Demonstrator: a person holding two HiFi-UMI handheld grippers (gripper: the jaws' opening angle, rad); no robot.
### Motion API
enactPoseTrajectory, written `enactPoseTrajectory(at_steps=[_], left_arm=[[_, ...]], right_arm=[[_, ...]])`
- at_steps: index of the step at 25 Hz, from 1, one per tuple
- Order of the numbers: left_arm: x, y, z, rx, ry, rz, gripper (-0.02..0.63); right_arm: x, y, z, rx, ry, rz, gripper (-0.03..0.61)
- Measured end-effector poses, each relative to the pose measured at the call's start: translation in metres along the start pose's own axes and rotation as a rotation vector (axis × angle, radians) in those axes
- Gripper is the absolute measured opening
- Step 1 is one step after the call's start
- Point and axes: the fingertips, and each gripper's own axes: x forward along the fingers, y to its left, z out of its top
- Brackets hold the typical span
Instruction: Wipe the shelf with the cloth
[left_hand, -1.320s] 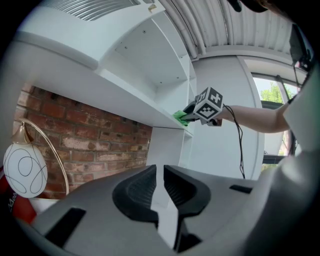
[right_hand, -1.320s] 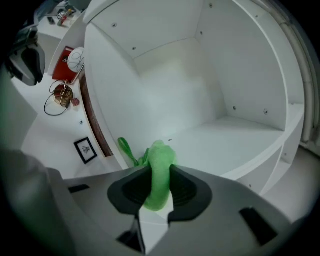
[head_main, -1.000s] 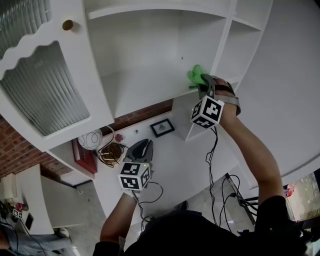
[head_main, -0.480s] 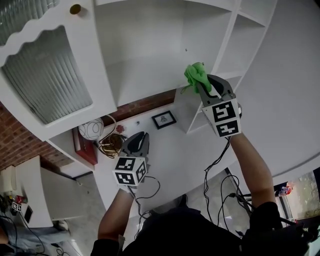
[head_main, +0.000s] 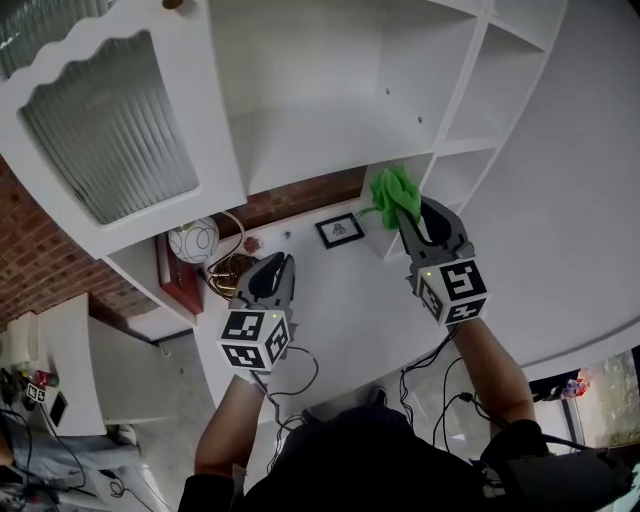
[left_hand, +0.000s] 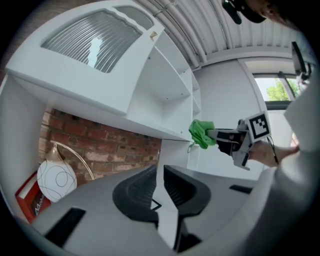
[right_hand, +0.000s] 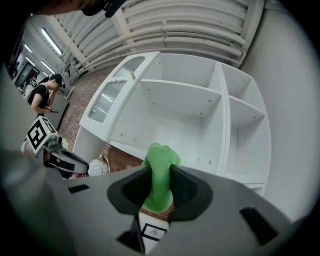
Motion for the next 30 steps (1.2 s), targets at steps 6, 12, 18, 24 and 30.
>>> enactPoseTrajectory(at_steps=[6,12,18,24,30], left_arm=[[-0.007,-0.006,0.024,0.020,-0.046,0.060,0.046],[-0.002,-0.020,0.039,0.038,-0.081,0.115,0.046],[0.013,-0.032,0.050,0.049,-0.109,0.170,0.046],[0.020,-0.046,0.047,0.068,-0.103,0.204,0.046],[0.023,-0.051,0.038,0.069,-0.086,0.231,0.046]], right_arm=[[-0.021,-0.019,-0.009,-0.074,-0.064,0.061,0.095],[-0.032,-0.050,-0.039,-0.017,-0.041,0.088,0.095],[-0.034,-0.046,-0.044,0.119,-0.089,0.116,0.095],[-0.037,-0.042,-0.056,0.194,-0.105,0.146,0.095],[-0.037,-0.039,-0.066,0.238,-0.109,0.183,0.095]])
